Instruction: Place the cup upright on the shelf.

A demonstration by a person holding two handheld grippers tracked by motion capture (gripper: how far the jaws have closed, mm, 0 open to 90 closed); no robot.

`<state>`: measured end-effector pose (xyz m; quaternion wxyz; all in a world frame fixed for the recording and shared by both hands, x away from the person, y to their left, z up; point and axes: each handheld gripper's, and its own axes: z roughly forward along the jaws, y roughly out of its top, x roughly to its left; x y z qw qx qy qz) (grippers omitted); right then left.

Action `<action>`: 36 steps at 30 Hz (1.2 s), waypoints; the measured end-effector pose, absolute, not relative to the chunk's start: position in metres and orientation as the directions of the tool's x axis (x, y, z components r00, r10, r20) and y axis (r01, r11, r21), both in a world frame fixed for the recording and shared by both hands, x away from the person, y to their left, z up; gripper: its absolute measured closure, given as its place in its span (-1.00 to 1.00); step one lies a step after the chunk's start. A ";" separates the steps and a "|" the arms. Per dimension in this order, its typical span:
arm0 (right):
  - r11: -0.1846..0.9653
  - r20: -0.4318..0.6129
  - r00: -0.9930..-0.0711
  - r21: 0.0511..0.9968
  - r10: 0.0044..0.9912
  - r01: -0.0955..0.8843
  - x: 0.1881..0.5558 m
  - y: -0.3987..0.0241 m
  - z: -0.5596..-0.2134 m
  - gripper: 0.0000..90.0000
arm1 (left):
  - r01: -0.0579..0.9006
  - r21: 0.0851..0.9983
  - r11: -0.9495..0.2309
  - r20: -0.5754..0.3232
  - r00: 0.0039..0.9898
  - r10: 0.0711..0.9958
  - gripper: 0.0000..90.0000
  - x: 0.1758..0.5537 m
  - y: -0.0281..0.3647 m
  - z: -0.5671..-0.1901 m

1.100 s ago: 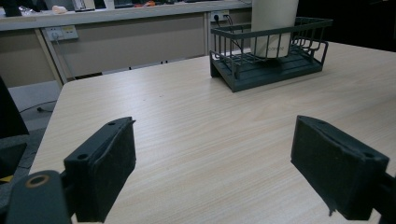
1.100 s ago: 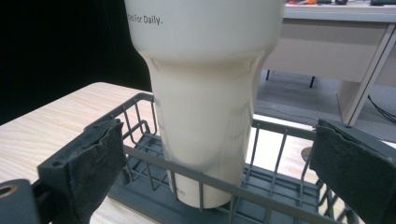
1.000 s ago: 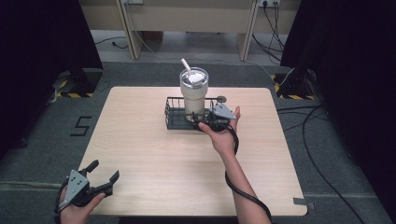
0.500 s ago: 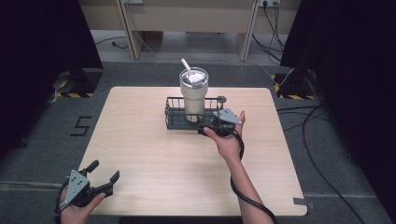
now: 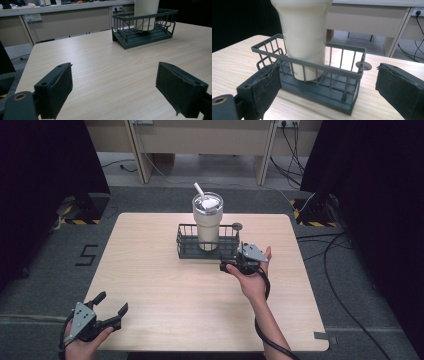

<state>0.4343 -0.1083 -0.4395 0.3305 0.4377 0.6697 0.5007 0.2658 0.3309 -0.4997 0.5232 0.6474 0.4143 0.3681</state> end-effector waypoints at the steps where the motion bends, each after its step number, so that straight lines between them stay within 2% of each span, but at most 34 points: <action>1: 0.114 -0.002 -0.398 0.960 0.917 0.257 0.433 -0.110 -0.440 -0.86 | 0.152 0.982 -0.109 0.043 0.386 0.922 -0.71 0.266 0.331 -0.500; 36: 0.104 -0.003 -0.321 0.948 0.947 0.301 0.384 -0.172 -0.462 -0.80 | 0.150 0.983 -0.110 0.045 0.386 0.922 -0.71 0.266 0.329 -0.500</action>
